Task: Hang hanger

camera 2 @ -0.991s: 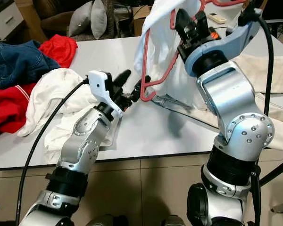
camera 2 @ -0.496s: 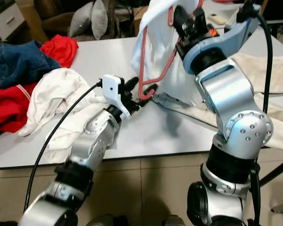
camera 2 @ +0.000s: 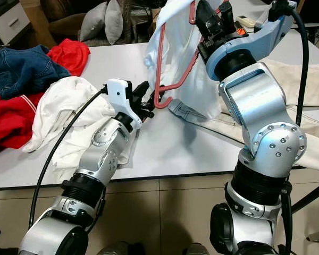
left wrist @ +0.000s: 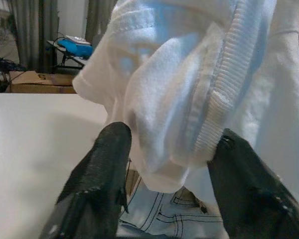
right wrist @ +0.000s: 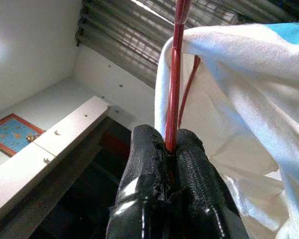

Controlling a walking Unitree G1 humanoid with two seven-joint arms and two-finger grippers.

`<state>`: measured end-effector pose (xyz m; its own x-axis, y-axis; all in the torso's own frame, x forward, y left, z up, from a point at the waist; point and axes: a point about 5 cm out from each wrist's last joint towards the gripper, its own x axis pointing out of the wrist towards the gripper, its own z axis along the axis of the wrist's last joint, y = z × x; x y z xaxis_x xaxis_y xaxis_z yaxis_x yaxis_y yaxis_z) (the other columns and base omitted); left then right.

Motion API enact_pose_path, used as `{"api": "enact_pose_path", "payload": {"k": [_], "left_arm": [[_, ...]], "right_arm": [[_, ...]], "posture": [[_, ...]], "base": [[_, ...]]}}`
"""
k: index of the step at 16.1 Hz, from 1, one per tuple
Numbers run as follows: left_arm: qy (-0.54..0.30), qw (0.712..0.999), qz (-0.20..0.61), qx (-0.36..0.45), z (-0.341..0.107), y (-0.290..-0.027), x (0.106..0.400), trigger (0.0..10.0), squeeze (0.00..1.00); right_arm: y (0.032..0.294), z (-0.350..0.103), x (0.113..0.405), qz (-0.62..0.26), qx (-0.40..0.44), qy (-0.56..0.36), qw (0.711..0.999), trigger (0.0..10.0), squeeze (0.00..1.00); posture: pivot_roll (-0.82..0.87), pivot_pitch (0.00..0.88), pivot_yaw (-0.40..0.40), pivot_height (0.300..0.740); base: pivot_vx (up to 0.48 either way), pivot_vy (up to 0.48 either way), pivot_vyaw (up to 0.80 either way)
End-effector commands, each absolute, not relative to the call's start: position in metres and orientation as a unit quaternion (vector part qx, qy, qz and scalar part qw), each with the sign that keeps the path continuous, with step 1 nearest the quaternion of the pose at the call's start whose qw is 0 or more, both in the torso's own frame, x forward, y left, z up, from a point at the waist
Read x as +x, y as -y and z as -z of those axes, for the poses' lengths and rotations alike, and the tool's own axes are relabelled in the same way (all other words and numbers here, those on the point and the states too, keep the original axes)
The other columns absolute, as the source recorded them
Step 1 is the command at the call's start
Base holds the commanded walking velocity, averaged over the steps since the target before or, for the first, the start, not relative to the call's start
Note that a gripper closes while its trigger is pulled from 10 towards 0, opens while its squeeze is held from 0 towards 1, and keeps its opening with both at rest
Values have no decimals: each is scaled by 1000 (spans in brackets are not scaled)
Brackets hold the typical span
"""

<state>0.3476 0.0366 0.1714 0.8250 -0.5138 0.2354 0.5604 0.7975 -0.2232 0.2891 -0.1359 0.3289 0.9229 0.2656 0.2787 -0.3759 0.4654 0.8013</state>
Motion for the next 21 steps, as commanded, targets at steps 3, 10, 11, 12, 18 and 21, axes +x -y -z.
{"api": "enact_pose_path", "payload": {"k": [3, 10, 11, 12, 18, 21], "left_arm": [[91, 938, 290, -168, -178, -25, 349, 0, 0], [88, 935, 284, -192, -175, -31, 352, 0, 0], [89, 933, 286, -199, -176, -30, 352, 0, 0], [89, 933, 286, -201, -176, -30, 352, 0, 0], [95, 917, 320, -220, -180, -28, 348, 0, 0], [92, 903, 369, -202, -180, -34, 341, 0, 0]], "right_arm": [[132, -338, 286, -207, 485, 68, 847, 10000, 0], [132, -336, 287, -205, 490, 69, 844, 10000, 0], [132, -336, 287, -203, 488, 69, 846, 10000, 0], [132, -335, 287, -202, 486, 69, 847, 10000, 0], [134, -331, 285, -192, 484, 69, 851, 10000, 0], [136, -326, 286, -179, 453, 66, 871, 10000, 0]], "posture": [[-199, 30, 128, 740], [-196, 27, 133, 740], [-198, 27, 137, 740], [-199, 28, 139, 740], [-198, 31, 152, 740], [-198, 32, 157, 740]], "base": [[0, 0, 0], [0, 0, 0], [0, 0, 0], [0, 0, 0], [0, 0, 0], [0, 0, 0]]}}
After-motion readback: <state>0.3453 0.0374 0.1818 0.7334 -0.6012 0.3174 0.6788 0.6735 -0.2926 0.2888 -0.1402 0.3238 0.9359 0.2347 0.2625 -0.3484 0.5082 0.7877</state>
